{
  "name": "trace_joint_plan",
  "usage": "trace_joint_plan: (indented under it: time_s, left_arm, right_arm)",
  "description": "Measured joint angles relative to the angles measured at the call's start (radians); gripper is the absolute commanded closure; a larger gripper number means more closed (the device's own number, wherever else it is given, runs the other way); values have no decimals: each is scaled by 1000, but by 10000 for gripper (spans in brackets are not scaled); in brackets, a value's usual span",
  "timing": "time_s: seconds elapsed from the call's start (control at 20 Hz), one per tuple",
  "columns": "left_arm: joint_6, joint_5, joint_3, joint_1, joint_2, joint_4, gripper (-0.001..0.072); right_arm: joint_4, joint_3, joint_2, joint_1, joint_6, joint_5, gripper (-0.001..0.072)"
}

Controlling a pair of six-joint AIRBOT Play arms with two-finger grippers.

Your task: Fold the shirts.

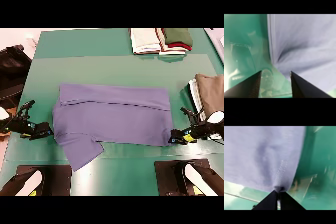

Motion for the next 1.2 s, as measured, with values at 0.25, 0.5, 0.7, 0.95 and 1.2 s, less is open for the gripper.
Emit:
trace_joint_plan:
  time_s: [0.25,0.5,0.7,0.95,1.2]
  left_arm:
    - [-19,-3,-126,0,35,-94,269]
    - [-21,44,-200,0,42,-183,271]
    - [13,72,-219,0,43,-267,292]
    - [52,67,-239,-46,43,-313,681]
    - [71,18,-190,-139,43,-335,683]
  right_arm:
    - [3,59,30,24,2,-5,693]
    - [6,105,-9,28,3,-3,694]
    - [6,115,-32,28,3,-3,693]
    - [5,119,8,28,4,-8,694]
    - [-1,141,84,28,4,27,694]
